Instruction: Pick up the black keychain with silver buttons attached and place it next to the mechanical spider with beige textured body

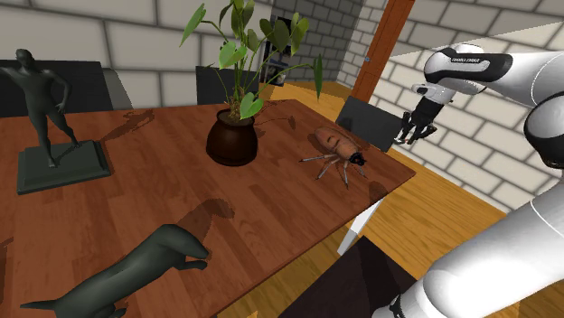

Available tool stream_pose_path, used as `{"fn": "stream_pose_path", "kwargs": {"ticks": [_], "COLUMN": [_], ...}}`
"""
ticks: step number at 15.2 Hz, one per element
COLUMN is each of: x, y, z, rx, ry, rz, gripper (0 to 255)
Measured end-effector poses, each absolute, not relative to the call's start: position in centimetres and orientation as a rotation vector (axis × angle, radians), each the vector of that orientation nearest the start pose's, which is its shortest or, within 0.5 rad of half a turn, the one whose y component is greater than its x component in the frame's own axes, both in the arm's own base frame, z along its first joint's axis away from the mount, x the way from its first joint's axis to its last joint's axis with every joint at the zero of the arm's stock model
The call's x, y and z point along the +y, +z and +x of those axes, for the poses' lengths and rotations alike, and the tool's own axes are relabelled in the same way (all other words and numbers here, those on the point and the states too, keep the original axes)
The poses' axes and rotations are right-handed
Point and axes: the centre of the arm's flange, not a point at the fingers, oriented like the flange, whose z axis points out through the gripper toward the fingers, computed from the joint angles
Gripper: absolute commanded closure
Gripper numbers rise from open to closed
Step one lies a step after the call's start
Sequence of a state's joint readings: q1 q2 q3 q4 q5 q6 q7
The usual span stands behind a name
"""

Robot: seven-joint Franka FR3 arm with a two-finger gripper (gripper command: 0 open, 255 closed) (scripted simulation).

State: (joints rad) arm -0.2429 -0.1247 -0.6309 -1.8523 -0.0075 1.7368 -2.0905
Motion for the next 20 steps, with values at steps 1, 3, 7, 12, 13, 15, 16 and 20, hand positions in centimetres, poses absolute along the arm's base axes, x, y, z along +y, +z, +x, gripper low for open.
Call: {"fn": "stream_pose_path", "kwargs": {"ticks": [1,3,7,12,13,15,16,20], "x": [-42.7,-45.3,-49.0,-49.4,-49.4,-49.4,-49.4,-49.3], "y": [55.8,55.8,55.0,52.6,52.0,51.0,50.5,48.3], "z": [32.5,31.6,30.5,30.4,30.5,30.5,30.5,30.4], "rx": [-1.79,-1.789,-1.791,-1.793,-1.793,-1.793,-1.793,-1.793], "ry": [-0.101,-0.1,-0.1,-0.1,-0.1,-0.1,-0.1,-0.1], "rz": [-2.555,-2.555,-2.554,-2.553,-2.553,-2.553,-2.553,-2.553], "gripper": [255,255,255,255,255,255,255,255]}}
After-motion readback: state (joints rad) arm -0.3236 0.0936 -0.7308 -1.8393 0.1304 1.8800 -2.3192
